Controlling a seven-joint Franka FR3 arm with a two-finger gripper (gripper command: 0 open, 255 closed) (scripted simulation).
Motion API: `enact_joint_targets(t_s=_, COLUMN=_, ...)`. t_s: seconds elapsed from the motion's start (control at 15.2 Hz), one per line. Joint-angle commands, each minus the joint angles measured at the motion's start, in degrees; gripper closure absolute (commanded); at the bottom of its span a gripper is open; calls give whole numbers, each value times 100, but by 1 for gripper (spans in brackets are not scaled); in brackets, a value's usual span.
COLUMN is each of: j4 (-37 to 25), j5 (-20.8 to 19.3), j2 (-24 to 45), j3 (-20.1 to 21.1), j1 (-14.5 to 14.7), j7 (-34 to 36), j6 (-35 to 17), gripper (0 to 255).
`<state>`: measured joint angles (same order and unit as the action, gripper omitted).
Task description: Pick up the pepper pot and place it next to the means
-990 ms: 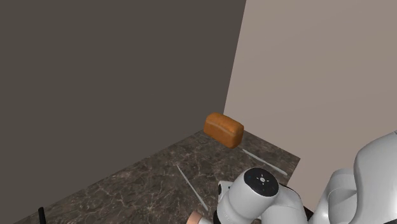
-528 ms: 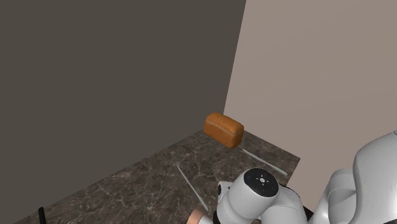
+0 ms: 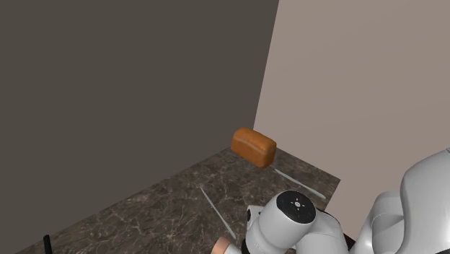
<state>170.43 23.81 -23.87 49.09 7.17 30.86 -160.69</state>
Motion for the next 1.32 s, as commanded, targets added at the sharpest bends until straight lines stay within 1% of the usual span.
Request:
enact_joint_targets(t_s=0.0, j4=5, j5=-2, j2=8, j3=-1, j1=-6, j7=-2, j6=2, gripper=255)
enact_joint_targets(t_s=0.26, j4=-51, j5=128, j2=-500, j3=-331, j1=296, j7=-153, j6=575, gripper=255)
enact_joint_targets(t_s=0.53, j4=-134, j5=155, j2=-960, j3=-587, j1=473, j7=-247, j6=1121, gripper=255)
enact_joint_targets(t_s=0.86, j4=-275, j5=106, j2=-1458, j3=-857, j1=594, j7=-321, j6=1758, gripper=255)
enact_joint_targets(t_s=1.25, j4=-498, j5=-16, j2=-1939, j3=-1138, j1=652, j7=-380, j6=2456, gripper=255)
